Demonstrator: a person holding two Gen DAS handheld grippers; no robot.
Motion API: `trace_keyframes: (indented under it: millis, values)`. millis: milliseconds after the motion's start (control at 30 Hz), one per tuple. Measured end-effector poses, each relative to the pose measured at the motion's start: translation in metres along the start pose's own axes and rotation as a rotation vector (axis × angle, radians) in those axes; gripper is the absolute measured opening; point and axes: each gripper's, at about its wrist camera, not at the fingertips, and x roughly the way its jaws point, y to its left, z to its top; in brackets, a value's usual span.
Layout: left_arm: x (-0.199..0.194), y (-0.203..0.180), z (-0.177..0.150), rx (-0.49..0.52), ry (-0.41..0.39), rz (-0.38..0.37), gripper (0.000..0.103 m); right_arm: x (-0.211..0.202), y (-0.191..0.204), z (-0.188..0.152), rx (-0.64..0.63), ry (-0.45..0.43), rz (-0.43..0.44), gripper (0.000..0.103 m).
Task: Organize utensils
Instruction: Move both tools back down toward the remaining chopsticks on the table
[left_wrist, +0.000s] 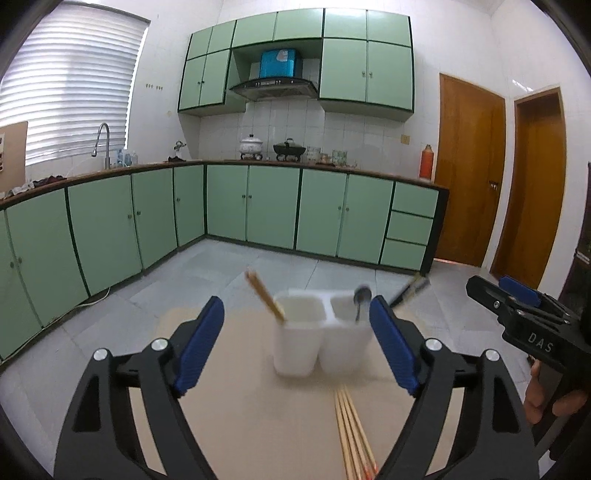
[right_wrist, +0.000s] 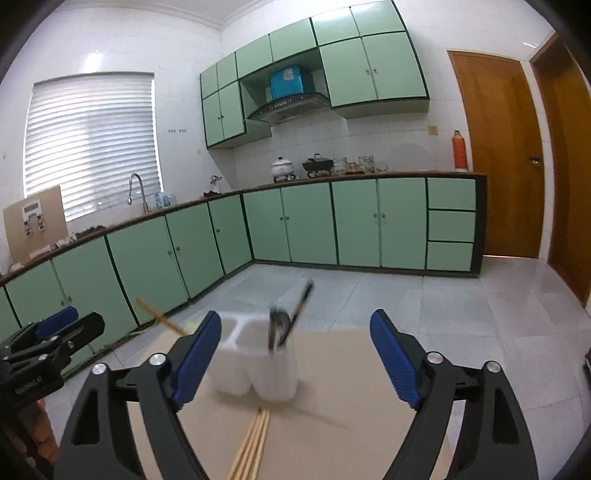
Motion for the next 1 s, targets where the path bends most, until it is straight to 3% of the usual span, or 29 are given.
trace_keyframes:
  millis: [533,1000]
  values:
    - [-0.030,-0.001,-0.113,0.008,0.126,0.030,0.083,-0.047,0.011,-0.108,0.006,0.112,-0.046,0.082]
    - [-0.038,-0.007,-0.162,0.042,0.203,0.034,0.081,-0.055,0.041,-0.180,-0.038,0.268,-0.014,0.054]
